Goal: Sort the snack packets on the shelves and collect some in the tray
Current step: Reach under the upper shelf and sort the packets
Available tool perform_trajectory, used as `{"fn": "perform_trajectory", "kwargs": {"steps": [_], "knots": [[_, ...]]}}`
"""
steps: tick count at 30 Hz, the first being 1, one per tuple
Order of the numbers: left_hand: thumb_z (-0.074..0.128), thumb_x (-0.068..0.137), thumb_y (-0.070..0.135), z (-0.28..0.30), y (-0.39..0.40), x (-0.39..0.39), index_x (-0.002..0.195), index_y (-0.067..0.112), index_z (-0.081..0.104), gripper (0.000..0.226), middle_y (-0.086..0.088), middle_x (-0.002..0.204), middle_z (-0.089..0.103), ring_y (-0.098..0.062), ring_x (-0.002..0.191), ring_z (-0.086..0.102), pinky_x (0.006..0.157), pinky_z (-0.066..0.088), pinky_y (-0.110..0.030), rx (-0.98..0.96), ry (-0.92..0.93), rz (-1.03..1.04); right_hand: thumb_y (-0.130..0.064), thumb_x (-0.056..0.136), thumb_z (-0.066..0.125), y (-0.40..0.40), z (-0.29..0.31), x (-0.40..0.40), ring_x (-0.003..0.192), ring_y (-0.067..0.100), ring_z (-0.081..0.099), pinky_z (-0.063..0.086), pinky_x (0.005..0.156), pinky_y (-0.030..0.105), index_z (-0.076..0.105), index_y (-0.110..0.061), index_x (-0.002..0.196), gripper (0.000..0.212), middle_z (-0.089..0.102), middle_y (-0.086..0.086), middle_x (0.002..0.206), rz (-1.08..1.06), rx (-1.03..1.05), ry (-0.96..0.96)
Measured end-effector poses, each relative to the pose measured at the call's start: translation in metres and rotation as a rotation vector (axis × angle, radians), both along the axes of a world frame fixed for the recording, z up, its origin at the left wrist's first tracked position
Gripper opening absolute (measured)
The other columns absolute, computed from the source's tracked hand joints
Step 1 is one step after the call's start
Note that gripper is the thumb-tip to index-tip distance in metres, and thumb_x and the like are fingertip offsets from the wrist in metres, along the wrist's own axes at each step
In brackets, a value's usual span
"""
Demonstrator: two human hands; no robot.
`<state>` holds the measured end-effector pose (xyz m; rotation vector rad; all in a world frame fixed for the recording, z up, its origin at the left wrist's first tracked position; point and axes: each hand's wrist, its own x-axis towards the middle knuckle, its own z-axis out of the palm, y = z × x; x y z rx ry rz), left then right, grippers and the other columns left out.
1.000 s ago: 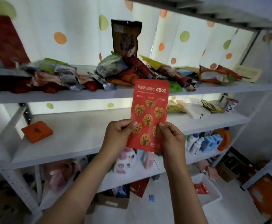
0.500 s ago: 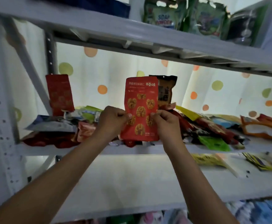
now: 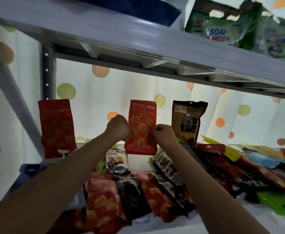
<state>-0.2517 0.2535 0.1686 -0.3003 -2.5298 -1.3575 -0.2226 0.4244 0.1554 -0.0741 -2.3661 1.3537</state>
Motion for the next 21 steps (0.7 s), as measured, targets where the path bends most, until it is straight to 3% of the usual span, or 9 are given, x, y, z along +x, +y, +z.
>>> {"fn": "perform_trajectory", "kwargs": {"steps": [4, 8, 10, 12, 14, 16, 17, 21], "knots": [[0.065, 0.082, 0.011, -0.013, 0.004, -0.034, 0.084, -0.008, 0.068, 0.019, -0.018, 0.070, 0.068, -0.035, 0.071, 0.070, 0.075, 0.059, -0.047, -0.056, -0.046, 0.000, -0.006, 0.082, 0.064, -0.001, -0.009, -0.036, 0.082, 0.030, 0.068, 0.057, 0.076, 0.041, 0.070, 0.000, 0.086, 0.009, 0.070, 0.013, 0.084, -0.070, 0.070, -0.056], [0.072, 0.080, 0.013, -0.031, 0.005, -0.054, 0.082, -0.007, 0.069, 0.020, -0.019, 0.074, 0.070, -0.033, 0.071, 0.070, 0.074, 0.060, -0.047, -0.097, -0.090, 0.025, -0.006, 0.078, 0.067, 0.001, -0.018, -0.060, 0.082, 0.031, 0.069, 0.060, 0.076, 0.043, 0.070, 0.004, 0.094, 0.019, 0.068, 0.013, 0.081, -0.085, 0.153, -0.171], [0.073, 0.080, 0.013, -0.037, 0.006, -0.055, 0.080, -0.006, 0.069, 0.019, -0.018, 0.075, 0.071, -0.032, 0.072, 0.071, 0.073, 0.060, -0.045, -0.130, -0.143, 0.037, -0.009, 0.079, 0.067, 0.002, -0.024, -0.066, 0.081, 0.030, 0.069, 0.059, 0.069, 0.038, 0.067, 0.008, 0.106, 0.032, 0.069, 0.017, 0.086, -0.075, 0.196, -0.227], [0.074, 0.079, 0.014, -0.042, 0.011, -0.056, 0.072, 0.000, 0.065, 0.018, -0.014, 0.073, 0.069, -0.030, 0.077, 0.072, 0.068, 0.059, -0.036, -0.211, -0.197, 0.046, -0.012, 0.081, 0.066, 0.003, -0.030, -0.069, 0.072, 0.024, 0.064, 0.049, 0.056, 0.027, 0.063, 0.007, 0.116, 0.040, 0.065, 0.013, 0.079, -0.051, 0.263, -0.268], [0.071, 0.080, 0.014, -0.042, 0.019, -0.054, 0.065, 0.008, 0.057, 0.022, -0.007, 0.068, 0.062, -0.027, 0.082, 0.071, 0.056, 0.051, -0.028, -0.308, -0.215, 0.060, -0.010, 0.081, 0.063, 0.002, -0.036, -0.069, 0.062, 0.019, 0.056, 0.039, 0.048, 0.022, 0.063, 0.002, 0.104, 0.026, 0.052, 0.004, 0.065, -0.049, 0.336, -0.282], [0.067, 0.080, 0.012, -0.042, 0.027, -0.052, 0.062, 0.012, 0.050, 0.024, -0.005, 0.067, 0.059, -0.024, 0.086, 0.070, 0.051, 0.044, -0.023, -0.394, -0.220, 0.064, -0.007, 0.081, 0.059, 0.002, -0.043, -0.070, 0.068, 0.023, 0.056, 0.039, 0.054, 0.022, 0.054, -0.003, 0.078, 0.007, 0.046, 0.003, 0.063, -0.074, 0.392, -0.297], [0.066, 0.080, 0.013, -0.043, 0.030, -0.052, 0.063, 0.012, 0.049, 0.025, -0.006, 0.071, 0.060, -0.024, 0.088, 0.070, 0.052, 0.043, -0.023, -0.442, -0.221, 0.064, -0.005, 0.081, 0.058, 0.003, -0.047, -0.071, 0.072, 0.026, 0.056, 0.039, 0.059, 0.024, 0.049, -0.004, 0.071, 0.014, 0.047, 0.005, 0.065, -0.082, 0.413, -0.306], [0.070, 0.081, 0.015, -0.049, 0.041, -0.052, 0.092, 0.006, 0.060, 0.017, -0.011, 0.097, 0.067, -0.026, 0.092, 0.067, 0.064, 0.046, -0.026, -0.572, -0.227, 0.055, -0.002, 0.080, 0.057, 0.011, -0.051, -0.075, 0.089, 0.032, 0.065, 0.046, 0.067, 0.027, 0.062, 0.001, 0.083, 0.007, 0.060, 0.016, 0.083, -0.042, 0.460, -0.293]]}}
